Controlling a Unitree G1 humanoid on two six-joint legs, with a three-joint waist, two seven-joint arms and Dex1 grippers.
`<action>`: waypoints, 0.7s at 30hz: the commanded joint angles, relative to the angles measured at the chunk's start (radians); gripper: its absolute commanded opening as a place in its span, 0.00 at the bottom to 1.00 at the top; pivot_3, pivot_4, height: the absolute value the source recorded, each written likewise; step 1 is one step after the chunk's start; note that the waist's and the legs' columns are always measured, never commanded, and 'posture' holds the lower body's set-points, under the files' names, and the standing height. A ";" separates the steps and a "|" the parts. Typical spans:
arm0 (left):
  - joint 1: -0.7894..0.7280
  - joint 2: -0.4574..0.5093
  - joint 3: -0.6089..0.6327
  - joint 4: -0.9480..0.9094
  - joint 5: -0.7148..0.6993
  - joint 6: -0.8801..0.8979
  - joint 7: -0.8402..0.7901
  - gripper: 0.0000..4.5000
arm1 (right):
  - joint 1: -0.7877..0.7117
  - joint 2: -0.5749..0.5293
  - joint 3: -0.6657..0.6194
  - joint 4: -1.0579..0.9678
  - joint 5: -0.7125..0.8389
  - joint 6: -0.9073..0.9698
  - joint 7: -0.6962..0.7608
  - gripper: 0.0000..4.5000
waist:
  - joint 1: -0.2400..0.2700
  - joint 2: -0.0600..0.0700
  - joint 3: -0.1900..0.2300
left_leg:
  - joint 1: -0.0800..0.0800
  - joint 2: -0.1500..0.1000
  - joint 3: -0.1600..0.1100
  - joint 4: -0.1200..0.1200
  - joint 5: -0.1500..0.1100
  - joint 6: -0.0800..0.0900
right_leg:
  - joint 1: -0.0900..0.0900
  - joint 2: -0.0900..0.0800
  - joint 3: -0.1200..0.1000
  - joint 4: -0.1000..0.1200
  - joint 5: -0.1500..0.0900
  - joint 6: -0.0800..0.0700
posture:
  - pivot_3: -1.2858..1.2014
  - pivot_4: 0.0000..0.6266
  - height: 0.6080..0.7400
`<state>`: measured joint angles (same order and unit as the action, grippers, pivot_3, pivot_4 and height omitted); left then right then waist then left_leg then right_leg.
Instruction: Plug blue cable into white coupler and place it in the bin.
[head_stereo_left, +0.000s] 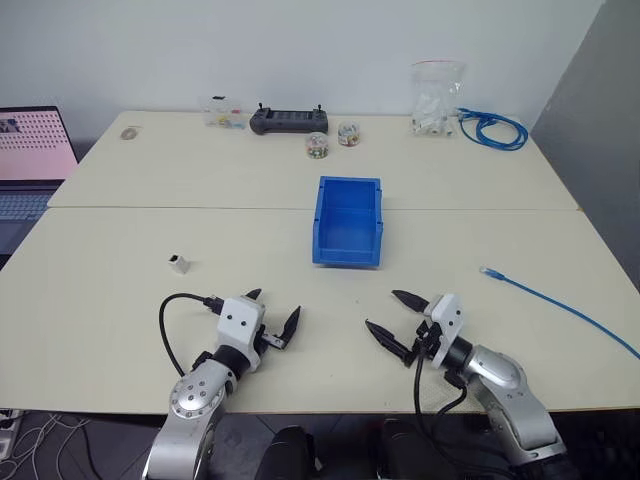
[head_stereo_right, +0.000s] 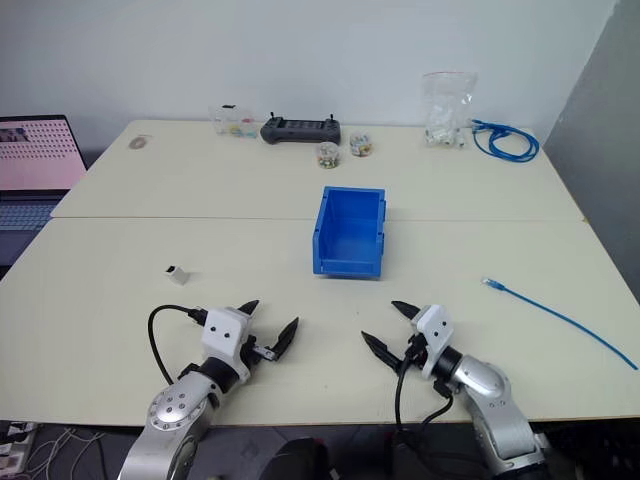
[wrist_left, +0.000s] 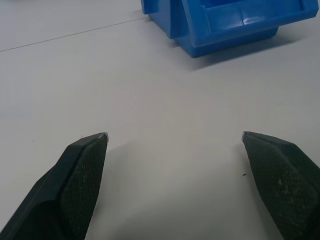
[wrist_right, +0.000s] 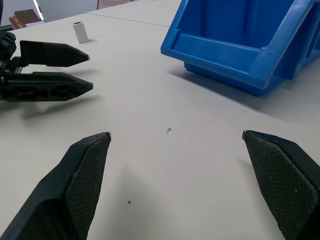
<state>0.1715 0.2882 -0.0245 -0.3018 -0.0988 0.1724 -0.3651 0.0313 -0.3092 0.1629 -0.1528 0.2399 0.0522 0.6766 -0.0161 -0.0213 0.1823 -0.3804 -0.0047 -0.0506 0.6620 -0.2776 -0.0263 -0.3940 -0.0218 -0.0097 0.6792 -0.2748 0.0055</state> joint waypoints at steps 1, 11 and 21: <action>0.006 -0.008 -0.011 -0.016 -0.021 -0.039 -0.021 1.00 | -0.001 -0.003 -0.001 -0.042 0.015 -0.004 0.011 1.00 | 0.000 0.000 0.000 | 0.000 0.000 0.000 0.000 0.000 0.000 | 0.000 0.000 0.000 0.000 0.000 0.000 | 0.52 0.24 1.00; 0.012 -0.003 -0.015 -0.009 0.003 -0.048 -0.020 1.00 | -0.004 -0.008 -0.001 -0.038 0.012 -0.006 0.022 1.00 | 0.000 0.000 0.000 | 0.000 0.000 0.000 0.000 0.000 0.000 | 0.000 0.000 0.000 0.000 0.000 0.000 | 0.52 0.24 1.00; 0.005 0.008 0.013 0.000 -0.035 -0.089 -0.061 1.00 | -0.005 -0.006 0.007 -0.038 0.006 -0.012 0.023 1.00 | 0.000 0.000 0.000 | 0.000 0.000 0.000 0.000 0.000 0.000 | 0.000 0.000 0.000 0.000 0.000 0.000 | 0.52 0.24 1.00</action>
<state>0.1824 0.2897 -0.0308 -0.2911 -0.1162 0.1161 -0.4128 0.0306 -0.3122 0.1756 -0.1528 0.2395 0.0540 0.6931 -0.0161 -0.0213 0.1822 -0.3804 -0.0047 -0.0506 0.6619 -0.2776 -0.0263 -0.3940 -0.0218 -0.0097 0.6791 -0.2749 0.0056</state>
